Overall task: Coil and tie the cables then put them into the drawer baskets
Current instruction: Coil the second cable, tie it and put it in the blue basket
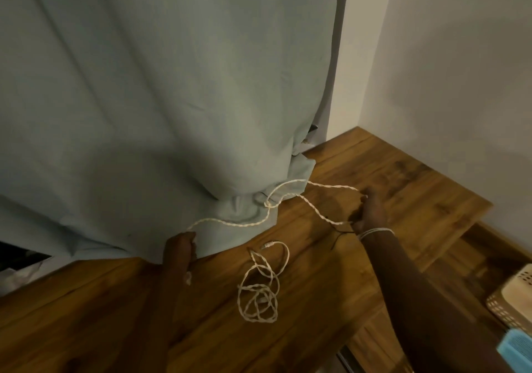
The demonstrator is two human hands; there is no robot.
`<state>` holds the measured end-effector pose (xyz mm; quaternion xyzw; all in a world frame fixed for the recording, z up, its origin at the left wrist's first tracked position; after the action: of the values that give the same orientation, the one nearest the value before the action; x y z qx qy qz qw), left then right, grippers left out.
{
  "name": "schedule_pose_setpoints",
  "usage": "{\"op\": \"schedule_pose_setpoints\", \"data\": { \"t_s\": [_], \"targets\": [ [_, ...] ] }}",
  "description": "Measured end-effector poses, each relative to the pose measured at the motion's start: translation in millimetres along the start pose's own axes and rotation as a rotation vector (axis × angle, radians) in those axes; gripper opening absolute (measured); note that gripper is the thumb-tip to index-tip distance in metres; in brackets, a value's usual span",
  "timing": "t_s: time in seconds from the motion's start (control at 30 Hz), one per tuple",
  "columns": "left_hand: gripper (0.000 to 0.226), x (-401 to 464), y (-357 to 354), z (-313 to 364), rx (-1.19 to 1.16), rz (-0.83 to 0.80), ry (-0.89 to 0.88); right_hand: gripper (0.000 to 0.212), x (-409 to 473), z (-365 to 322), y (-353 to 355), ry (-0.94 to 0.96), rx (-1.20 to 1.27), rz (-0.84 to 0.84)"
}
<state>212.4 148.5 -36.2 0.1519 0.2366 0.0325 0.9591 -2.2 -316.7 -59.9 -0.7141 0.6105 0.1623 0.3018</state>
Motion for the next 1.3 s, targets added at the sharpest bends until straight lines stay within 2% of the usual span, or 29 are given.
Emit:
{"op": "schedule_pose_setpoints", "data": {
  "t_s": [0.07, 0.13, 0.23, 0.33, 0.37, 0.4, 0.47, 0.53, 0.63, 0.73, 0.8, 0.93, 1.0, 1.17, 1.23, 1.3],
  "targets": [
    [0.041, -15, -23, 4, -0.086, -0.101, 0.003, 0.031, -13, 0, -4, 0.079, -0.132, 0.006],
    [0.037, -36, -39, 20, -0.206, -0.199, -0.021, 0.028, -23, -9, -2, 0.268, -0.359, 0.01],
    [0.048, -59, -57, 46, -0.29, -0.372, -0.122, 0.038, -17, -14, 3, 0.525, -0.678, -0.005],
    [0.053, -77, -67, 69, -0.29, -0.441, -0.201, 0.049, -33, 1, -19, 0.672, -1.278, -0.108],
    [0.05, -81, -71, 75, -0.275, -0.45, -0.221, 0.043, -44, 3, -28, 0.729, -1.421, -0.131],
    [0.046, -86, -74, 81, -0.268, -0.458, -0.244, 0.035, -58, 3, -39, 0.825, -1.458, -0.174],
    [0.039, -93, -82, 93, -0.279, -0.486, -0.287, 0.032, -90, 0, -65, 0.957, -1.249, -0.378],
    [0.035, -99, -89, 102, -0.294, -0.524, -0.317, 0.027, -127, 5, -90, 0.864, -1.014, -0.691],
    [0.037, -112, -100, 114, -0.381, -0.635, -0.355, 0.038, -181, 26, -113, 0.759, -1.055, -1.052],
    [0.038, -130, -108, 131, -0.476, -0.748, -0.383, 0.052, -195, 47, -117, 0.67, -1.145, -1.194],
    [0.042, -137, -109, 144, -0.503, -0.775, -0.397, 0.044, -201, 53, -118, 0.648, -1.111, -1.235],
    [0.043, -142, -107, 165, -0.541, -0.77, -0.387, 0.015, -208, 52, -125, 0.821, -1.112, -1.25],
    [0.042, -138, -104, 170, -0.571, -0.742, -0.358, 0.013, -200, 46, -125, 0.89, -1.071, -1.162],
    [0.048, -126, -92, 167, -0.529, -0.597, -0.343, 0.008, -172, 21, -109, 0.879, -0.919, -0.909],
    [0.038, -130, -94, 164, -0.494, -0.622, -0.334, 0.014, -172, 13, -109, 0.933, -0.946, -0.875],
    [0.031, -143, -105, 160, -0.383, -0.695, -0.302, 0.04, -182, -2, -113, 0.939, -0.901, -0.868]
  ]
}}
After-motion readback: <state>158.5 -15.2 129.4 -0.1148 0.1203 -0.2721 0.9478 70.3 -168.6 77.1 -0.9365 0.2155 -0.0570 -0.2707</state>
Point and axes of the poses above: each hand's wrist, its own x-axis towards the middle knuckle, its own y-axis out of the back of the hand, z = x × y, the point moved 10 cm from there along x, towards the middle knuckle, and after that the axes turned 8 degrees about z, right-handed, at the moved point
